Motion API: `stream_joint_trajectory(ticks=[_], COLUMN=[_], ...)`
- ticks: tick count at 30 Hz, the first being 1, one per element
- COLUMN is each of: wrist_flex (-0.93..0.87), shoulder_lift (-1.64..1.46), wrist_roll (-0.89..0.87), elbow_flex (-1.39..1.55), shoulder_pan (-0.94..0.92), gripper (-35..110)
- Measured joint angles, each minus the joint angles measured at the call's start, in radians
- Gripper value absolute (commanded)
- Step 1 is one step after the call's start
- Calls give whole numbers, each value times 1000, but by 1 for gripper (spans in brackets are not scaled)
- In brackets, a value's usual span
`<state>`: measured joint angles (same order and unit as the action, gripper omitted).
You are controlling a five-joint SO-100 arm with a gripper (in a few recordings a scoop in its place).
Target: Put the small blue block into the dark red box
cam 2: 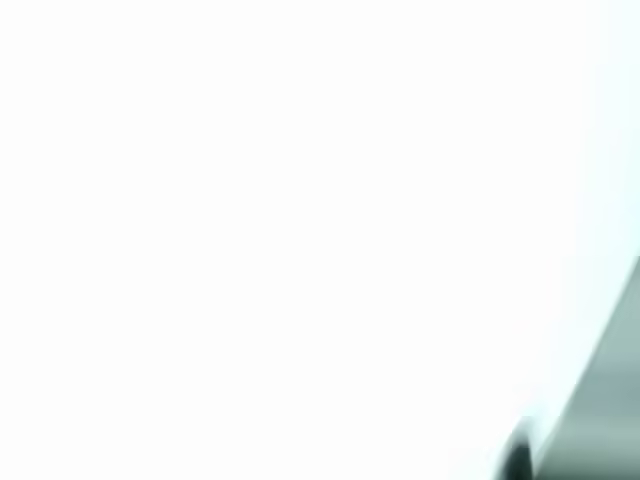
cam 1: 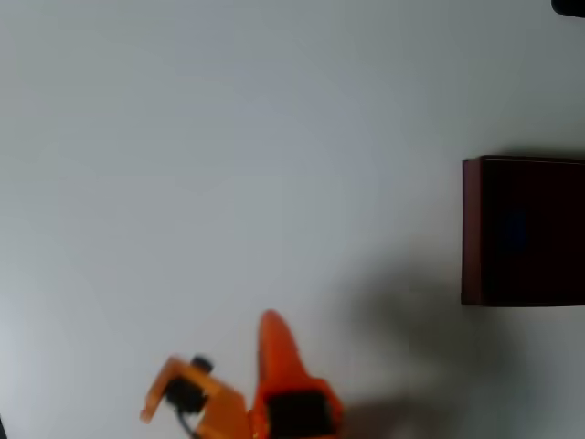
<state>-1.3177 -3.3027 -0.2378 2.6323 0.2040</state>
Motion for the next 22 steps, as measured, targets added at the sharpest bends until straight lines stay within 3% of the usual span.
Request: stream_joint_trajectory(ticks=[11,22], wrist_flex=[-55,-12], shoulder_lift=[-84,-94], wrist_roll=[268,282], elbow_flex=[210,387], shoulder_pan=[437,454], gripper=[0,0])
